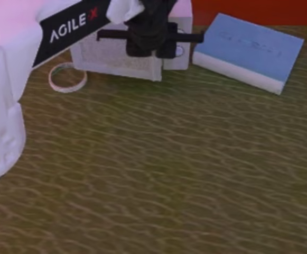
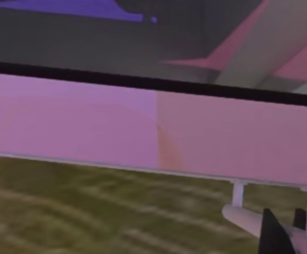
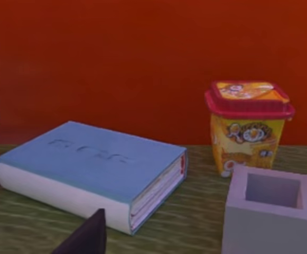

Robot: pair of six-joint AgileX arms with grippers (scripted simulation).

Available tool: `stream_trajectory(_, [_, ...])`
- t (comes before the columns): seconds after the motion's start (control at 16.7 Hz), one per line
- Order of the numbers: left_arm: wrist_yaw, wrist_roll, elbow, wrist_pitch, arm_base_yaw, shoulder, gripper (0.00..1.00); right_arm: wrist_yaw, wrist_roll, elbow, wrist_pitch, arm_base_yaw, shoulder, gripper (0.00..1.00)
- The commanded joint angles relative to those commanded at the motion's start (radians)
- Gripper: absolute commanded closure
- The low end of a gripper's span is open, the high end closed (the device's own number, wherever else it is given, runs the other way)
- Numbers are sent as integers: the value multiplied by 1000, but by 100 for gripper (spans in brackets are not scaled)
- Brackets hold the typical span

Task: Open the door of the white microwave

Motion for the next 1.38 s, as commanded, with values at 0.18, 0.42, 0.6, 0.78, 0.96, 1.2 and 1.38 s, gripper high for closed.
stream_trajectory(0.18, [0, 0, 0, 0, 0, 0, 100, 0, 0, 0, 0, 0, 0, 0])
stream_trajectory(0.42, [0, 0, 0, 0, 0, 0, 100, 0, 0, 0, 0, 0, 0, 0])
stream_trajectory(0.6, [0, 0, 0, 0, 0, 0, 100, 0, 0, 0, 0, 0, 0, 0])
stream_trajectory(0.78, [10, 4, -16, 8, -7, -6, 100, 0, 0, 0, 0, 0, 0, 0])
stream_trajectory(0.96, [25, 42, -78, 42, 3, -47, 100, 0, 0, 0, 0, 0, 0, 0])
stream_trajectory(1.2, [38, 75, -131, 68, 9, -79, 100, 0, 0, 0, 0, 0, 0, 0])
stream_trajectory(1.38, [38, 75, -131, 68, 9, -79, 100, 0, 0, 0, 0, 0, 0, 0])
